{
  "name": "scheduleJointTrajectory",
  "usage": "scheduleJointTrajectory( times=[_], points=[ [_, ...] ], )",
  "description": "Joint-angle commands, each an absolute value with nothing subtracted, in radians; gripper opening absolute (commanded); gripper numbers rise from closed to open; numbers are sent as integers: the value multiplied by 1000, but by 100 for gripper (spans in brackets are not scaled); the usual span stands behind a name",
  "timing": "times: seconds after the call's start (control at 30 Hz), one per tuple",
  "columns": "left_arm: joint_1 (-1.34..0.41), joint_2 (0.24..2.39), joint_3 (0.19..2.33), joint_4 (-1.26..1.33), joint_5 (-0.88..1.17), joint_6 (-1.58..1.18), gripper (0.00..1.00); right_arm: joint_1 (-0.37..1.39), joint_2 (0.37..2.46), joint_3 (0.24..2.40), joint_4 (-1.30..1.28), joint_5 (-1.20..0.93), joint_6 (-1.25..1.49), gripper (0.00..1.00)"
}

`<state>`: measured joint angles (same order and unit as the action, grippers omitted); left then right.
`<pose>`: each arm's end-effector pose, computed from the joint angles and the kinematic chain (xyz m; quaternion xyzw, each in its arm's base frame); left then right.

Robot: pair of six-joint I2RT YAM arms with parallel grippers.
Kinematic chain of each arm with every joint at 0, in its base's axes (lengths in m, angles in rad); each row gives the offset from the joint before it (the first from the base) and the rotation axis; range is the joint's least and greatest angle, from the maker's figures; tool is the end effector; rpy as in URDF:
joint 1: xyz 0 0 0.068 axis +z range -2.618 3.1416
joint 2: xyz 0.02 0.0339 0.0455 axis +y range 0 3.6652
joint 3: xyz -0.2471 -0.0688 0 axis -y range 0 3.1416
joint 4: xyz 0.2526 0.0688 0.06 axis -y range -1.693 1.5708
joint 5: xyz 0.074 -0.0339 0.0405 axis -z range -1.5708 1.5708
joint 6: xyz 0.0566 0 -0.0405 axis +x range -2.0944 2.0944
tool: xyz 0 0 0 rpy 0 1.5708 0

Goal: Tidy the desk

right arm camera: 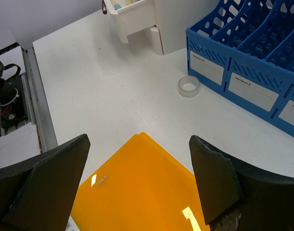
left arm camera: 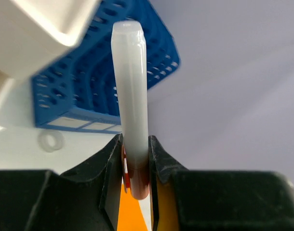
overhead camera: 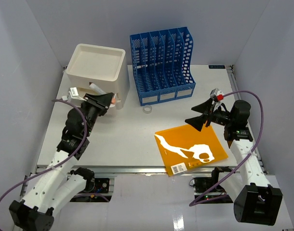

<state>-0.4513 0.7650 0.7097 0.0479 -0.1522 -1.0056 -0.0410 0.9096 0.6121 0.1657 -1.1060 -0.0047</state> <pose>0.2082 -0.0914 0.3296 -0.2451 0.6660 -0.4274 0.5601 0.2277 0.0413 0.2788 -0.3345 0.6462 0.3821 0.5697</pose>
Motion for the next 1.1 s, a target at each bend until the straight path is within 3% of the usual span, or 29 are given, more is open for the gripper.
scheduleJointTrajectory(
  times=[0.0, 0.13, 0.47, 0.7, 0.9, 1.07],
  points=[
    [-185, 862, 760, -187, 6, -1057, 0, -58, 901, 596, 233, -1152, 18, 90],
    [-60, 965, 758, -133, 123, -1102, 0, -78, 885, 580, 239, -1161, 21, 90],
    [-2, 1233, 960, -226, 120, -1130, 4, -109, 896, 565, 253, -1189, 31, 90],
    [52, 1332, 1012, -238, 174, -1156, 43, -119, 895, 558, 264, -1193, 39, 90],
    [55, 1289, 1010, -210, 191, -1156, 67, -127, 897, 551, 277, -1198, 48, 90],
    [62, 1245, 1022, -203, 220, -1148, 69, -131, 897, 549, 283, -1204, 49, 90]
  ],
)
